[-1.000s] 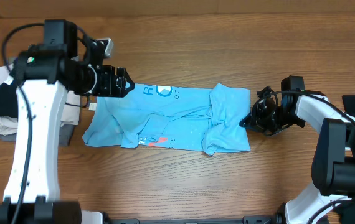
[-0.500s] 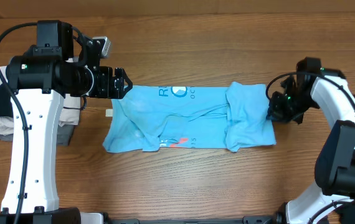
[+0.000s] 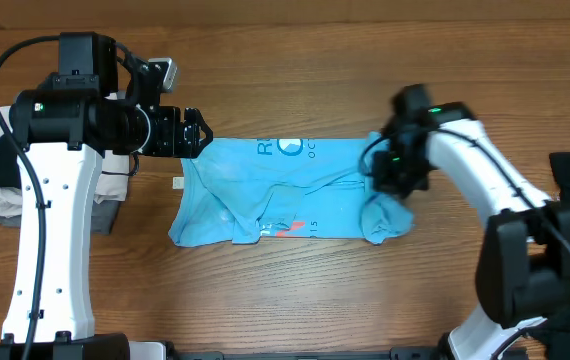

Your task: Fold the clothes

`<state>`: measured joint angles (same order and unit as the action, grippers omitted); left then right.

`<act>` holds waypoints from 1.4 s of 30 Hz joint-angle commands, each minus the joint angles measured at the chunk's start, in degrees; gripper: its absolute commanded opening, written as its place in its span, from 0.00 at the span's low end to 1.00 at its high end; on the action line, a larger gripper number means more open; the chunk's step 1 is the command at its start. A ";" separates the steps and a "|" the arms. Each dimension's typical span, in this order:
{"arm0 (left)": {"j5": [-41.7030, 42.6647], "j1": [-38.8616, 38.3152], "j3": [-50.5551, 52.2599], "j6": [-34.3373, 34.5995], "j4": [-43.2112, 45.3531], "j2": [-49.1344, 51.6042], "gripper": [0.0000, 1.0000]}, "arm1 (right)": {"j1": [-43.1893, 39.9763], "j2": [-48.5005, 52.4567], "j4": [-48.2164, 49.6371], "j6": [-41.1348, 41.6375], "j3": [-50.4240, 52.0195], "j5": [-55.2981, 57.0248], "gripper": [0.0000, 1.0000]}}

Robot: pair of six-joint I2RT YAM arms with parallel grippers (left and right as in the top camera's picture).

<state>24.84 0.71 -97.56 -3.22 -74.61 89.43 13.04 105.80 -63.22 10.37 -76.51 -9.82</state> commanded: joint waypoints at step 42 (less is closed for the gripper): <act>0.31 -0.37 -0.87 -0.83 -0.33 -0.31 0.89 | 23.76 -2.14 13.64 9.86 -0.70 0.96 0.07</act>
<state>24.86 0.71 -97.56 -3.22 -75.18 89.43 35.09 105.80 -50.13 19.66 -76.51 -7.66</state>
